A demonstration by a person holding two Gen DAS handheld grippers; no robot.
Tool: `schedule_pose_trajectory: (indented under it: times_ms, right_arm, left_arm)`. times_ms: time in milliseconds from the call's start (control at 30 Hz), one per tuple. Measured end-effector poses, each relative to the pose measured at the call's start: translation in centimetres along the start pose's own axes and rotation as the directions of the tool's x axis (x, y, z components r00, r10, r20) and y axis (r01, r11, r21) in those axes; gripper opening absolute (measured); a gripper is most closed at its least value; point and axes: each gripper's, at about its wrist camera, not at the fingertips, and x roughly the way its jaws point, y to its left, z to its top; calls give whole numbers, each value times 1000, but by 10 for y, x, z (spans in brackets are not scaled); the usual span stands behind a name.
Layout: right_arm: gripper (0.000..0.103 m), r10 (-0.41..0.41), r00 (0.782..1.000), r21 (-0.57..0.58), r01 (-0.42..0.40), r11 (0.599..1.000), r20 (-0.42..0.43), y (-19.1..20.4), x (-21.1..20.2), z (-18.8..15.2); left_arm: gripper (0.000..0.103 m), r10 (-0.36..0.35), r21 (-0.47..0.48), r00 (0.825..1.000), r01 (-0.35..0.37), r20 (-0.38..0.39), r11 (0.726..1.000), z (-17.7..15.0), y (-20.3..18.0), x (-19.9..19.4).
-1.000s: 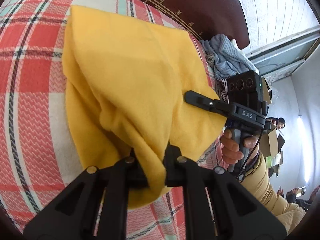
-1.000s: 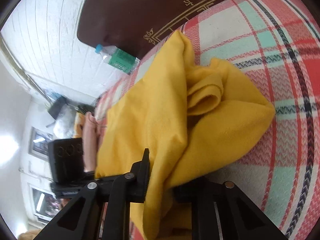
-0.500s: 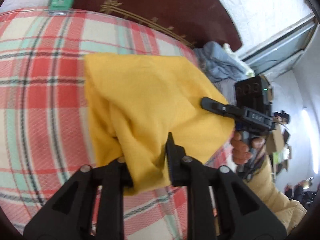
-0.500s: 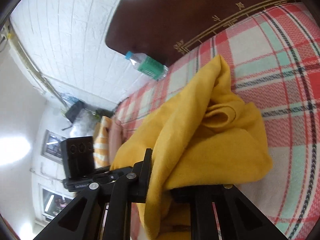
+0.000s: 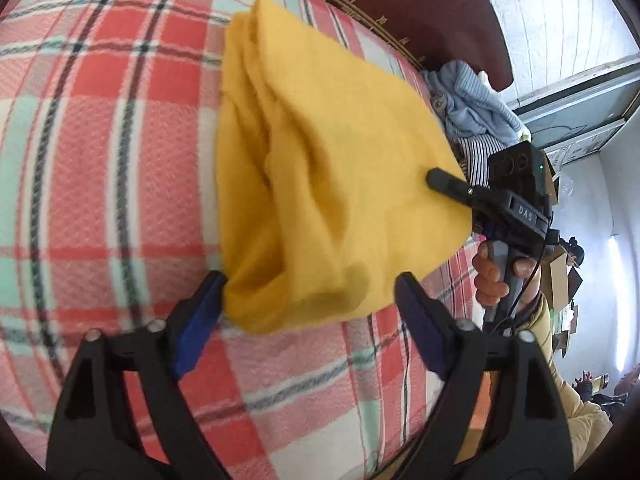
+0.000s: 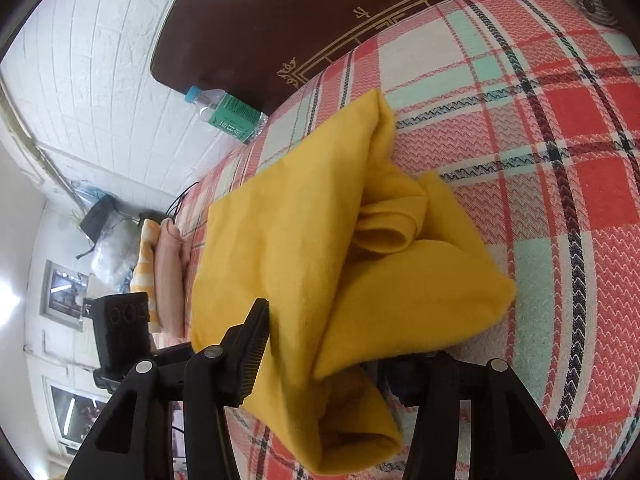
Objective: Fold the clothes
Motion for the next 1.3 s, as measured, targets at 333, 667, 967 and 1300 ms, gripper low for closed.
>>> schedule_pose_trajectory:
  times_ms: [333, 667, 967, 1300]
  right_arm:
    - [66, 128, 992, 68, -128, 989, 5, -8, 18, 13]
    - [13, 232, 972, 93, -234, 968, 30, 13, 31, 23]
    - [13, 304, 949, -49, -301, 952, 80, 102, -5, 34]
    - [13, 446, 894, -201, -430, 880, 37, 248, 35, 61]
  left_arm:
    - [29, -156, -156, 987, 160, 41, 975, 6, 22, 14]
    - [24, -173, -120, 979, 185, 103, 975, 19, 9, -26]
    - [24, -151, -31, 967, 161, 207, 986, 26, -11, -121]
    - [24, -12, 16, 923, 7, 384, 1000, 22, -1, -266]
